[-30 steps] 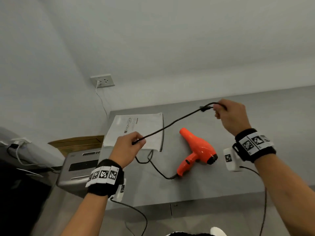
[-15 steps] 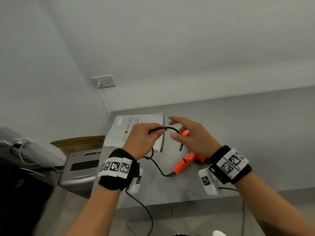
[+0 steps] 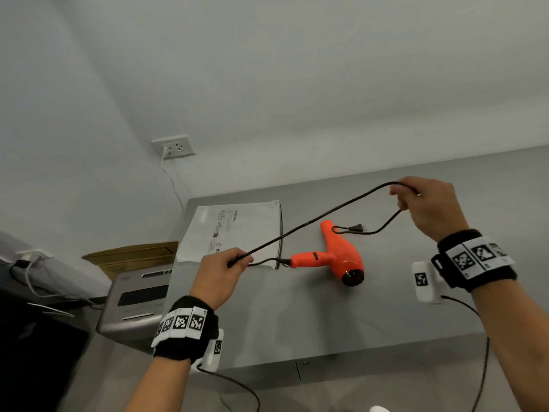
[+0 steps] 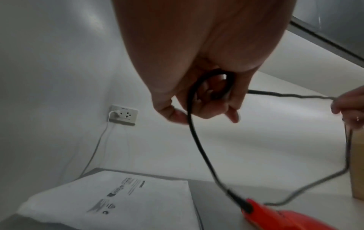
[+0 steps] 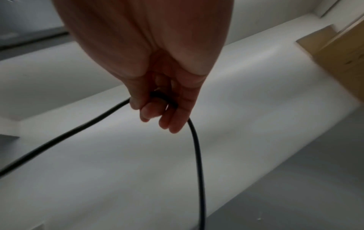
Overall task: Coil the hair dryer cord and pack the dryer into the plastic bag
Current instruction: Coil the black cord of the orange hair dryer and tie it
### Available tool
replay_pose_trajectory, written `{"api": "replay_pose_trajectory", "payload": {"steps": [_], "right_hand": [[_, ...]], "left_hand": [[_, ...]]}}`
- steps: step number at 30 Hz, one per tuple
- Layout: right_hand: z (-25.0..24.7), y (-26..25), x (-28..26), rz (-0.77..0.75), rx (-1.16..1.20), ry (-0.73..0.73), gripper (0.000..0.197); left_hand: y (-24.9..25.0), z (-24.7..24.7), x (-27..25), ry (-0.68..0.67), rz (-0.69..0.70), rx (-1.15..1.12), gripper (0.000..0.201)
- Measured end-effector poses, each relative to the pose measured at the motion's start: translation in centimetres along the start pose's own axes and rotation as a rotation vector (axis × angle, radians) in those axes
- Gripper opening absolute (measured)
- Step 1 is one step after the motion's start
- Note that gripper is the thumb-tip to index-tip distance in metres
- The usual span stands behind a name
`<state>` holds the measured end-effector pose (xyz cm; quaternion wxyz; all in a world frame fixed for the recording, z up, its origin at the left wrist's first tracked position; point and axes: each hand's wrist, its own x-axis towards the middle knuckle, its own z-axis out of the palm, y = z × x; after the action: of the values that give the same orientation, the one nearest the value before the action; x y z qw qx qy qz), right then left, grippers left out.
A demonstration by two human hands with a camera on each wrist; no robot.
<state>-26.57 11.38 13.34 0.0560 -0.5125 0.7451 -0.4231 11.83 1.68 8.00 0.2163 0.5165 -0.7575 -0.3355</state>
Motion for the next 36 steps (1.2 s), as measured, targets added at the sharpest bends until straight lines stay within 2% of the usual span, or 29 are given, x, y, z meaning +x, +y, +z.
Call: {"api": "replay_pose_trajectory", "payload": {"steps": [5,9,11,13,14,15,17,18,20,21,23,24,25,27,32,36], "right_hand": [[0.3,5.1,0.6,0.243,0.027,0.095,0.027],[0.3,8.1,0.8,0.409,0.028,0.182,0.031],[0.7,8.6,0.7,0.496,-0.007,0.121,0.030],[1.6,7.7,0.2,0.512,-0.128,-0.015,0.025],[2.3,6.6,-0.2,0.480,-0.204,-0.095,0.028],[3.0,5.0,-0.6,0.408,-0.246,-0.158,0.038],[4.4,0.9,-2.0,0.222,-0.146,-0.216,0.057],[5.0,-1.7,-2.9,0.112,-0.025,-0.228,0.059],[6.3,-6.7,-4.9,-0.077,0.185,-0.300,0.053],[6.8,-8.7,-5.5,-0.157,0.224,-0.330,0.043],[7.8,-11.3,-6.1,-0.236,0.215,-0.368,0.014],[8.0,-11.8,-5.9,-0.238,0.211,-0.364,0.017],[8.0,-12.0,-5.4,-0.220,0.228,-0.340,0.023],[7.4,-11.7,-4.0,-0.185,0.236,-0.243,0.021],[4.8,-10.2,-0.4,-0.257,0.217,0.094,0.017],[4.0,-7.6,0.8,-0.088,0.277,0.265,0.023]], "left_hand": [[2.6,-0.4,0.7,0.030,0.116,-0.039,0.013],[3.7,-1.0,1.4,-0.001,0.139,-0.018,0.035],[4.2,-1.3,1.5,0.004,0.139,-0.070,0.039],[5.0,-1.2,1.6,0.016,0.167,-0.113,0.040],[5.6,-1.1,1.6,0.017,0.185,-0.134,0.040],[6.2,-1.0,1.7,0.012,0.202,-0.146,0.041],[7.5,-0.7,1.8,-0.016,0.236,-0.152,0.041],[8.2,-0.5,1.9,-0.031,0.248,-0.155,0.041],[9.5,-0.3,2.1,-0.042,0.269,-0.168,0.040],[10.1,-0.2,2.2,-0.041,0.283,-0.178,0.040],[11.0,-0.2,2.3,-0.028,0.311,-0.214,0.038],[11.2,-0.2,2.4,-0.014,0.317,-0.238,0.037],[11.0,-0.2,2.6,0.001,0.309,-0.268,0.036],[10.1,0.1,2.8,0.005,0.273,-0.325,0.033],[7.5,2.9,1.6,-0.140,0.176,-0.320,0.033],[8.1,3.8,1.3,-0.140,0.187,-0.361,0.040]]}}
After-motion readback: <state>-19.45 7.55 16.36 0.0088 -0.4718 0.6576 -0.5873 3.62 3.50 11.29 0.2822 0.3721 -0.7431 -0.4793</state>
